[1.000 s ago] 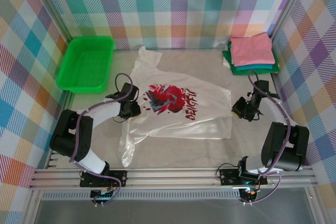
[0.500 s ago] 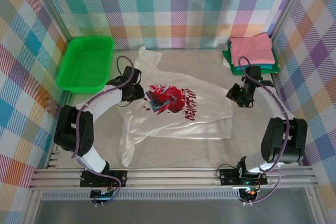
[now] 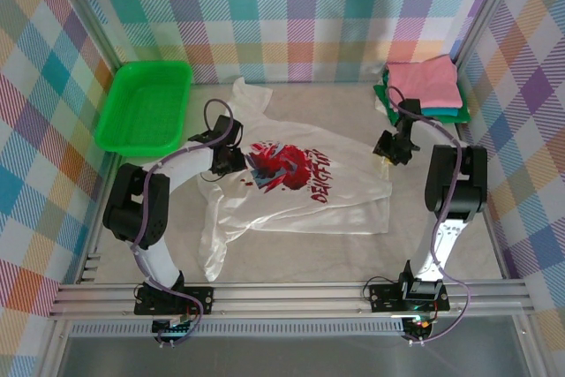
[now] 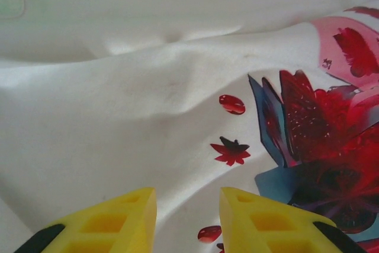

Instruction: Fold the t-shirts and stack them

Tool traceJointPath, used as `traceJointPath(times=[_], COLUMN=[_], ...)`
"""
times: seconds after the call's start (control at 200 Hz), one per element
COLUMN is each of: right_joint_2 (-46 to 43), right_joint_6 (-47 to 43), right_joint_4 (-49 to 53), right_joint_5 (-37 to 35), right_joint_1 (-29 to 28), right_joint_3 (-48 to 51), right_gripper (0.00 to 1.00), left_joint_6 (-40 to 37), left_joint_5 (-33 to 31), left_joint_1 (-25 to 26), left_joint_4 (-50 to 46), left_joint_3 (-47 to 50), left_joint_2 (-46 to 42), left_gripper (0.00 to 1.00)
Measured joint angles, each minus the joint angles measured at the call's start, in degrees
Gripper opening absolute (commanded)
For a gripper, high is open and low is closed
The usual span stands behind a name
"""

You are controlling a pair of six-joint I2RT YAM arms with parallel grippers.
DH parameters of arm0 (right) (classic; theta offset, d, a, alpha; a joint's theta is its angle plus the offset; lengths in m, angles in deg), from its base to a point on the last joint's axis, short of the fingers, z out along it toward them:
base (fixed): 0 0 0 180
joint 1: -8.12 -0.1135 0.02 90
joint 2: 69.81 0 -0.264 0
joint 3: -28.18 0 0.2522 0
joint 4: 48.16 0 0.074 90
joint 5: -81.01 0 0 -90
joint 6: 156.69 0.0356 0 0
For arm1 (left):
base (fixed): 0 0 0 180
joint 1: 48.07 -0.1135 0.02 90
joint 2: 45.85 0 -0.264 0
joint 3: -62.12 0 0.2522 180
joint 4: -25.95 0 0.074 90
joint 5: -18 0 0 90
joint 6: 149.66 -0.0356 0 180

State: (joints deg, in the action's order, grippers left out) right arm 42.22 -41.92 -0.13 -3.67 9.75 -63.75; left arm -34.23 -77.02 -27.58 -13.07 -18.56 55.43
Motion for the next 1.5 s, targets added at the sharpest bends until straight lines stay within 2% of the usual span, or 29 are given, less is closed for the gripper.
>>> traceJointPath(times=[0.15, 0.26, 0.375, 0.515, 0.705, 1.17, 1.5], right_joint_2=[2.5, 3.1, 3.4, 3.4, 3.3, 2.0, 11.1], right_joint_6=[0.0, 0.0, -0.2, 0.1, 0.0, 0.0, -0.5], right_joint_4=[-0.7, -1.0, -1.9, -2.8, -1.7, 3.9, 7.3], right_joint_5=[-0.3, -0.2, 0.4, 1.2, 1.1, 0.9, -1.1], right_joint_1=[0.0, 0.0, 0.0, 0.0, 0.0, 0.0, 0.0], right_joint_3=[-1.1, -1.1, -1.1, -1.1, -2.8, -17.3, -34.6], right_gripper=[0.32, 0.23, 0.06, 0.0, 0.0, 0.0, 0.0], left_joint_6=[0.0, 0.0, 0.0, 0.1, 0.2, 0.6, 0.0], left_joint_5=[0.0, 0.0, 0.5, 1.0, 0.9, -0.7, -2.9], left_joint_1=[0.0, -0.2, -0.3, -0.3, -0.4, -2.8, -8.9], left_joint_4=[0.3, 1.0, 1.5, 1.6, 1.7, 1.4, 1.2], left_joint_3=[0.0, 0.5, 1.1, 1.1, 1.3, 3.5, 3.4], left_joint_2=[0.0, 0.0, 0.1, 0.3, 0.3, 0.2, 0.0], left_gripper=[0.34, 0.34, 0.34, 0.34, 0.34, 0.34, 0.35])
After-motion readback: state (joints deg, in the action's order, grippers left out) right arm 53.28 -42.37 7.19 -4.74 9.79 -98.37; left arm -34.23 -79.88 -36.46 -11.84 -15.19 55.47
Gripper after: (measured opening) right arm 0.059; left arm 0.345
